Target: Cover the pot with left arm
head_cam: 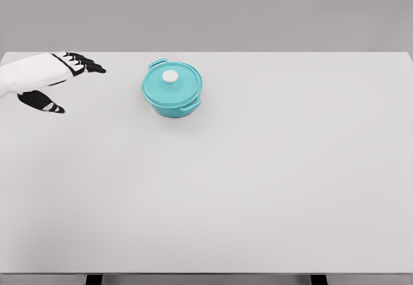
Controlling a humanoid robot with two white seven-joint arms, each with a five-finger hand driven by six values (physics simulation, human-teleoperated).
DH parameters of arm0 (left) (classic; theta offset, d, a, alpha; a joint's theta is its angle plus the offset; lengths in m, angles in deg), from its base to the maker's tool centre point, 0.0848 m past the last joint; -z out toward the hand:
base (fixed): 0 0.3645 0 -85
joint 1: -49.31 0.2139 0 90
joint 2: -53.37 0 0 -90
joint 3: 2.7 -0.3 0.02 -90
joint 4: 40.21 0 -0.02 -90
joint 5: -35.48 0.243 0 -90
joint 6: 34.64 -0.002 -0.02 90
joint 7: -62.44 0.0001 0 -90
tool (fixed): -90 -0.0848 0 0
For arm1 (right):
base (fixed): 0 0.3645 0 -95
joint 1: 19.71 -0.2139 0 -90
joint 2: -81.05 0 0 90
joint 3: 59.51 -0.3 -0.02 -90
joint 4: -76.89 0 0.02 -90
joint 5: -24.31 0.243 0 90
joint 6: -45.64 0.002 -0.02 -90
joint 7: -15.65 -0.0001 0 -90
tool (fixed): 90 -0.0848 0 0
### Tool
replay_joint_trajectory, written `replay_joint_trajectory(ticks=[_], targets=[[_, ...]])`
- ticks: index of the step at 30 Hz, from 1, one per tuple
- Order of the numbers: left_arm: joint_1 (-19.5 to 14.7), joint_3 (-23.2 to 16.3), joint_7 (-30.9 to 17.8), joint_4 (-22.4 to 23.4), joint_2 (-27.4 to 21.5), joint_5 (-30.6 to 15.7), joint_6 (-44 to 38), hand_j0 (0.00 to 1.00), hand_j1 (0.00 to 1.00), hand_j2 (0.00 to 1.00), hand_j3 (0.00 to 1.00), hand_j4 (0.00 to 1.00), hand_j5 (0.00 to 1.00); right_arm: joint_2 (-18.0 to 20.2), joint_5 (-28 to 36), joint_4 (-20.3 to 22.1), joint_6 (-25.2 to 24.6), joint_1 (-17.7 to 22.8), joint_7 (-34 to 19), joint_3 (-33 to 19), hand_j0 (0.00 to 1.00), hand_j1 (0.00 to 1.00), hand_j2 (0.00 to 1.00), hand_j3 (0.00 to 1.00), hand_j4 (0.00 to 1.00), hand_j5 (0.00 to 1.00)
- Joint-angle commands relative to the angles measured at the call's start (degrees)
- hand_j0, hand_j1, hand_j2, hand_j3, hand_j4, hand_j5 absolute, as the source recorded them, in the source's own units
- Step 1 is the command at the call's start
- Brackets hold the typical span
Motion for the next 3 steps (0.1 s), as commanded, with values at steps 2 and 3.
replay_joint_trajectory(ticks=[2,3], targets=[[0.0,0.7,0.0,-0.2,-0.4,-0.4,-0.2,1.00,1.00,1.00,1.00,1.00,1.00,0.0,0.0,0.0,0.0,0.0,0.0,0.0,1.00,1.00,1.00,1.00,1.00,1.00],[0.0,0.7,0.0,-0.2,-0.4,-0.4,-0.2,1.00,1.00,1.00,1.00,1.00,1.00,0.0,0.0,-0.1,0.0,0.0,0.0,0.0,1.00,1.00,1.00,1.00,1.00,1.00]])
